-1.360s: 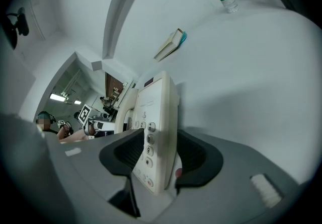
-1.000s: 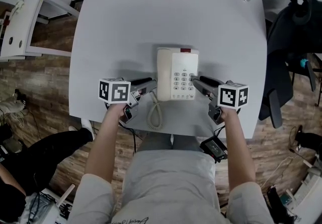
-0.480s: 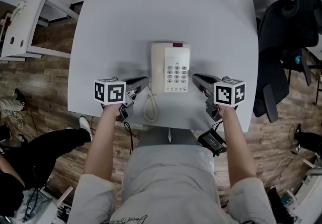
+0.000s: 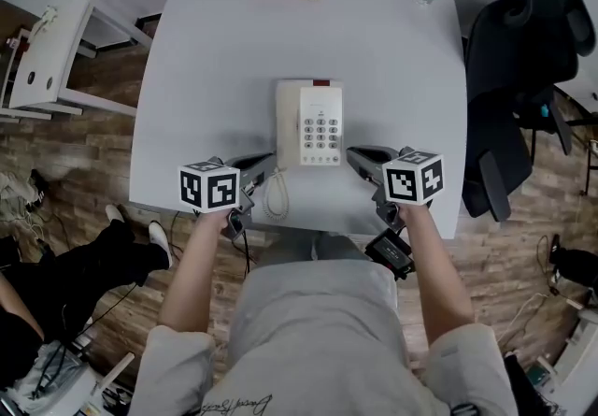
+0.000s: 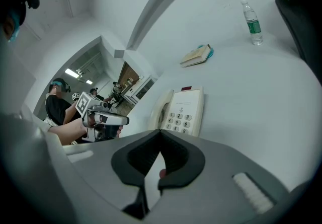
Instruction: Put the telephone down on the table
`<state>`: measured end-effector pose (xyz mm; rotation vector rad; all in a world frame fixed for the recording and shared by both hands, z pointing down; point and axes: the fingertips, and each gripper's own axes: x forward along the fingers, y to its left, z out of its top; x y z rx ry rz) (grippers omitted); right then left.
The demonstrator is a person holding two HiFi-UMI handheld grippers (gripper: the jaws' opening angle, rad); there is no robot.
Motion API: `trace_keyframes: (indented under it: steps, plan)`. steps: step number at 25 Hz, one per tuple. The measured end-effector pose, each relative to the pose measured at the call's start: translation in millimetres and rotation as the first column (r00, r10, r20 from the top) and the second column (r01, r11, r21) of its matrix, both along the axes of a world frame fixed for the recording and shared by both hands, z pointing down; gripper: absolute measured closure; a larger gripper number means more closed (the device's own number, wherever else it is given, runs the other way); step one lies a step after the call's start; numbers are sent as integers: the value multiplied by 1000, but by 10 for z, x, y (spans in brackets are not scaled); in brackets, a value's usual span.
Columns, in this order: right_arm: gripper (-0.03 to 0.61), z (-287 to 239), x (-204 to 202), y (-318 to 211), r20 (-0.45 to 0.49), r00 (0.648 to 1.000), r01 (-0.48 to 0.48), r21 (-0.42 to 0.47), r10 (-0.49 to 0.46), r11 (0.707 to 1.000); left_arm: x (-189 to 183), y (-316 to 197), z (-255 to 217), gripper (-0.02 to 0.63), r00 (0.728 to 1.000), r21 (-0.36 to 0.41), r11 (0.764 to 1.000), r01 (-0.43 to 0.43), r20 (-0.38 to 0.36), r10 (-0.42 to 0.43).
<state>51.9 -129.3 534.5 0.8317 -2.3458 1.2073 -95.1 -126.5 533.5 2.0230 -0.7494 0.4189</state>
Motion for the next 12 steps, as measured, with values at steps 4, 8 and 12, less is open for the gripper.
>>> trace_keyframes:
  steps: [4, 8, 12]
  plan:
    - [572, -42, -15, 163, 7, 1000, 22, -3, -22, 1000, 43, 139, -88, 597, 1000, 23, 1000, 0, 14, -1]
    - [572, -121, -27, 284, -10, 999, 45, 24, -45, 999, 99, 240, -228, 597, 999, 70, 997, 12, 33, -15]
    - [572, -133, -41, 360, -39, 997, 71, 40, -69, 997, 159, 341, -298, 597, 998, 97, 994, 52, 31, -55]
